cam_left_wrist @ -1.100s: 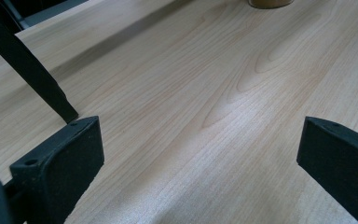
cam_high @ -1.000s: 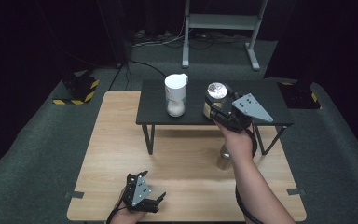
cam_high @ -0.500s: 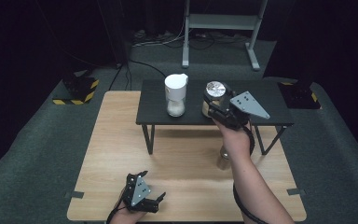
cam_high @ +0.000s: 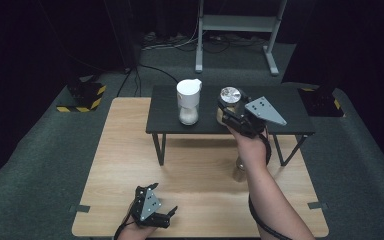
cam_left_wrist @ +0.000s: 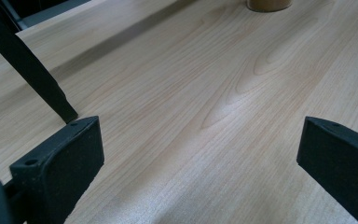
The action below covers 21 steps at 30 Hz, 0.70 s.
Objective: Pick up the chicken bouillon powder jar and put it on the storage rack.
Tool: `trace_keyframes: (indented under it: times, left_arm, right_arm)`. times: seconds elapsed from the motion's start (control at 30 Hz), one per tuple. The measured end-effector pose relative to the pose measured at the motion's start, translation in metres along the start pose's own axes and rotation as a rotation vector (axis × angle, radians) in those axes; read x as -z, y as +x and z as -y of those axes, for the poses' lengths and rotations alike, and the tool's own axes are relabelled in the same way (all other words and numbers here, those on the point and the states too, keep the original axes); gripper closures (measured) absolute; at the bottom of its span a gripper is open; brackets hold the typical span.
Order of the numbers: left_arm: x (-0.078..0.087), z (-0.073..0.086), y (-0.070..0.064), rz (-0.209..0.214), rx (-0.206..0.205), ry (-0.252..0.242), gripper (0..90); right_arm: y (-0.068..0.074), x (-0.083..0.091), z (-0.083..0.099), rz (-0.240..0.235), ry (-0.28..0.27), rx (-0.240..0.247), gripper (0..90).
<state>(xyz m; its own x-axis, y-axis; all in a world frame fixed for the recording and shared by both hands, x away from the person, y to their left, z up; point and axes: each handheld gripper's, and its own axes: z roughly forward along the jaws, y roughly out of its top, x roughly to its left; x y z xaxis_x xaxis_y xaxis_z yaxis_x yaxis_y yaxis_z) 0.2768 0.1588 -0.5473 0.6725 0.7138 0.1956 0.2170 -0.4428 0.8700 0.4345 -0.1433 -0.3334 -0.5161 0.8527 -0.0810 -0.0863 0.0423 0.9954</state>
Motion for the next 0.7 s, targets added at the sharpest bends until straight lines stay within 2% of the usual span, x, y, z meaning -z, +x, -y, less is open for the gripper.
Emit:
trace_keyframes:
  times: [0.7]
  left_arm:
    - [0.0, -0.0001, 0.0002, 0.002, -0.004, 0.001, 0.7]
  right_arm:
    - [-0.0048, -0.0065, 0.0016, 0.009, 0.005, -0.025, 33.1]
